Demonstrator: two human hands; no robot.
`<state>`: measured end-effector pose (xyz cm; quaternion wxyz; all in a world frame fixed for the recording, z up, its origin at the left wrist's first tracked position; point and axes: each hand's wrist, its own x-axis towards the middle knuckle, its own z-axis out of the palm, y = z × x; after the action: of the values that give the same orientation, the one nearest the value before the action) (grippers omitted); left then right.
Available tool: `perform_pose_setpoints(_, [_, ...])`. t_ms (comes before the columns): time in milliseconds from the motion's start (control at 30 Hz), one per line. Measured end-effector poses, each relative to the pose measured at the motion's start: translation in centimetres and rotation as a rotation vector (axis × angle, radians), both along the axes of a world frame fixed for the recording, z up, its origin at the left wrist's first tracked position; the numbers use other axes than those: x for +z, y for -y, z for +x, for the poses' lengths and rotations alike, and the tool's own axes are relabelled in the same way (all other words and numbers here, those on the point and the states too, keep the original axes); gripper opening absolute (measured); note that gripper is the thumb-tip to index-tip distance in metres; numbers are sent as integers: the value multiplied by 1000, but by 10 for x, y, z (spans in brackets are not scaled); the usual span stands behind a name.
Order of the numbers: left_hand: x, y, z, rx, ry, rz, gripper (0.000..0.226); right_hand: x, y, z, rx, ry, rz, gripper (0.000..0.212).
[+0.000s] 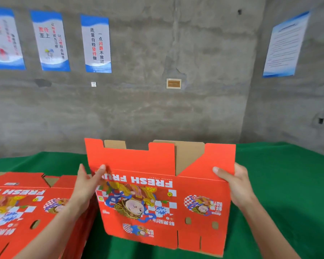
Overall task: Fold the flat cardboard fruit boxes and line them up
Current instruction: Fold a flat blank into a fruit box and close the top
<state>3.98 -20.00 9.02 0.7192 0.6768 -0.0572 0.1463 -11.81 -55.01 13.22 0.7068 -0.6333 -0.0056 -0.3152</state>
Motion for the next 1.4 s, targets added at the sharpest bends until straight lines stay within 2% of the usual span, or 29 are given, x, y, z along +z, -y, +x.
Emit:
perform_pose_setpoints(133, [12,-14,4,-110,-4,-52,8,-1,20,4,-7,-26,47,18])
perform_pose_setpoints(233, [11,-14,-7,-53,13,-97,7,-6,20,14,-146,-53,-20,34])
perform_pose_setpoints(300, [7,-12,-19,-39,28,-139,8,-10,12,19,-384,-109,-254,61])
perform_pose_setpoints(333, [4,-10,-27,-38,41,-153,9,-13,6,20,-540,-110,-450,67])
perform_pose_setpoints(367, [3,-9,-35,-33,57,-154,10,-16,-2,21,-664,-57,-645,64])
perform_pose_setpoints(400, [2,-8,-42,-24,74,-152,11,-20,-14,22,-697,29,-795,56])
perform_pose_setpoints(467, [3,-6,-55,-5,102,-166,12,-23,-41,25,-503,93,-928,43])
perform_pose_setpoints(567, [0,-5,-72,22,129,-168,12,-19,-66,36,-256,-44,-862,49])
perform_pose_setpoints(667, [-5,-6,-86,70,142,-170,15,-8,-70,48,-224,-156,-778,41])
perform_pose_setpoints(767, [-10,-9,-92,102,127,-197,17,-5,-67,52,-169,-273,-843,27])
perform_pose_setpoints(867, [-13,-14,-90,54,77,-226,18,-5,-66,49,43,-305,-769,17])
perform_pose_setpoints(933, [-10,-18,-87,-37,25,-224,17,-6,-65,46,156,-315,-697,22])
perform_pose_setpoints(1100, [-2,-30,-92,-265,-66,-109,28,-16,-57,41,86,-289,-653,19])
perform_pose_setpoints(1167, [15,-20,-89,-203,-127,-89,31,-18,-52,40,55,-284,-603,23])
perform_pose_setpoints(1233, [15,-24,-87,-231,-119,-121,37,-20,-47,38,28,-272,-535,26])
perform_pose_setpoints(1300, [18,-29,-90,-168,-42,172,45,-25,-46,36,27,-236,-491,23])
perform_pose_setpoints(1367, [46,-23,-106,-211,-164,240,45,-29,-49,33,45,-195,-466,18])
perform_pose_setpoints(1400, [56,-17,-114,-223,-235,341,44,-30,-50,32,51,-181,-452,17])
